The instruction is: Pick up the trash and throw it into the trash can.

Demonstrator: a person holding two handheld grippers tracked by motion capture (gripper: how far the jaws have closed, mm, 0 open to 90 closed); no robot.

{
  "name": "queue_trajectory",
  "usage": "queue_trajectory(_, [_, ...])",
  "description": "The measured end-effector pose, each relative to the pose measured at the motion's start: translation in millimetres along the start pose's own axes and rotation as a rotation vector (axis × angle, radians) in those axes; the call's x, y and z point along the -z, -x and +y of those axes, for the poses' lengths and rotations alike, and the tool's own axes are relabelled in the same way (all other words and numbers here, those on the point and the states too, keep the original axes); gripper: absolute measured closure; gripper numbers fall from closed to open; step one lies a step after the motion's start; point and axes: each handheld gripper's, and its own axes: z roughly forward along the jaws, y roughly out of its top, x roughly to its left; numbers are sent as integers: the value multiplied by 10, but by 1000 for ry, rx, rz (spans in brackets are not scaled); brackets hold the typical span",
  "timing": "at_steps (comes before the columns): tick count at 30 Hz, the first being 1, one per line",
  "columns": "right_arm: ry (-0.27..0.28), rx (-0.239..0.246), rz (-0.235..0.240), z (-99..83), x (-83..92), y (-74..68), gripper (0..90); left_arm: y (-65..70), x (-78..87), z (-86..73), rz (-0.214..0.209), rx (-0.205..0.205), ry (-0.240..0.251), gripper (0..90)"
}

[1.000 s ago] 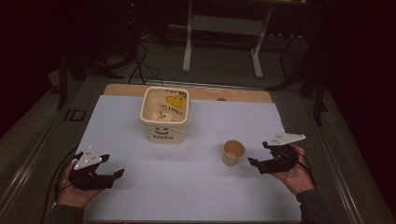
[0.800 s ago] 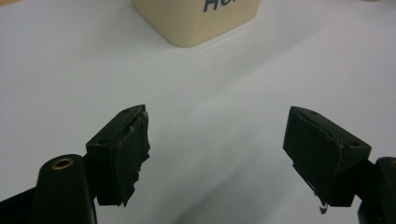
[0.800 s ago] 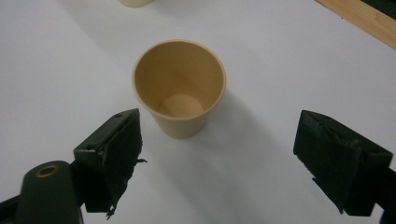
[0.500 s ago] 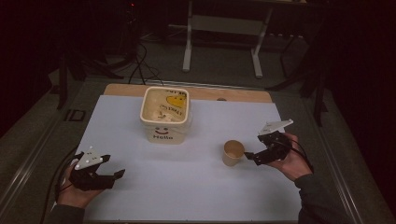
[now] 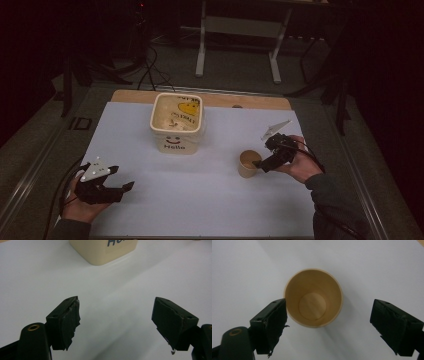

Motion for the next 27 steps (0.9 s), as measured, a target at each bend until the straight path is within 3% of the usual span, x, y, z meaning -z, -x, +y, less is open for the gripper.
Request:
queue_trajectory(5, [-30,24,12,81,-53,-11,137,0,-1,-1,-1,-1,-3,222])
queue_trajectory(12, [-113,61,34,211,-168,-31,137,2,-3,-1,-3,-2,-4,222])
queue_trajectory(24, [-196,92,64,319,-299,-53,137,-3,0,-4,-5,1,-4,222])
queue_trajectory(27, [-238,111,74,345,-339,-71,138,-4,-3,-6,-6,2,-5,222])
